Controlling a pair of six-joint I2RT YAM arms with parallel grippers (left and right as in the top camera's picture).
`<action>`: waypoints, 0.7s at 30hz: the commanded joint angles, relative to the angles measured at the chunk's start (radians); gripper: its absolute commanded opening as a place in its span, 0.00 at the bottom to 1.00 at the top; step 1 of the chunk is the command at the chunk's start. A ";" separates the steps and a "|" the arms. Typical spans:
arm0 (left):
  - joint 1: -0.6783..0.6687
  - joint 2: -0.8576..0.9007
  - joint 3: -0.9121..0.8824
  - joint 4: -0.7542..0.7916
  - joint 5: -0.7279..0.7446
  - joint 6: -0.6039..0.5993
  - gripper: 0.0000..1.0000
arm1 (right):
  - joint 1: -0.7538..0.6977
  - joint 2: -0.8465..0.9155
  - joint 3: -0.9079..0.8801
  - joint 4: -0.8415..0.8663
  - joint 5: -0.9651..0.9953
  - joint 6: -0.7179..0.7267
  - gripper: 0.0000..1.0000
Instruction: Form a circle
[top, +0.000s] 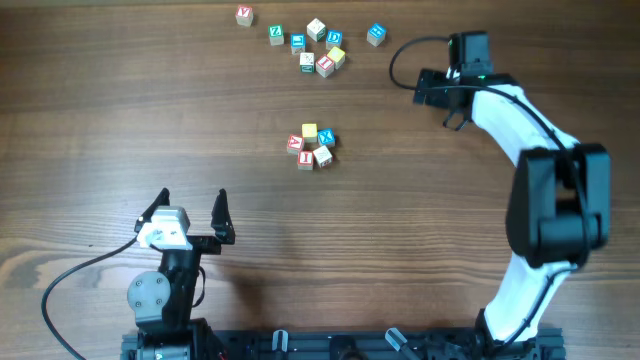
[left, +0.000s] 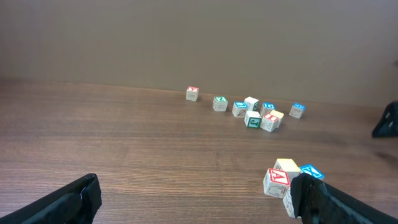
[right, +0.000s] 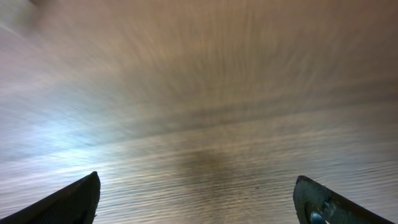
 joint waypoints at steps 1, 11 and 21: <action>-0.003 -0.012 -0.001 -0.009 0.005 0.019 1.00 | 0.006 -0.183 0.003 0.006 -0.009 0.008 1.00; -0.003 -0.012 -0.001 -0.009 0.005 0.019 1.00 | 0.006 -0.560 0.002 0.005 -0.009 0.008 1.00; -0.003 -0.012 -0.001 -0.009 0.005 0.019 1.00 | 0.008 -0.895 -0.233 -0.010 -0.013 -0.151 1.00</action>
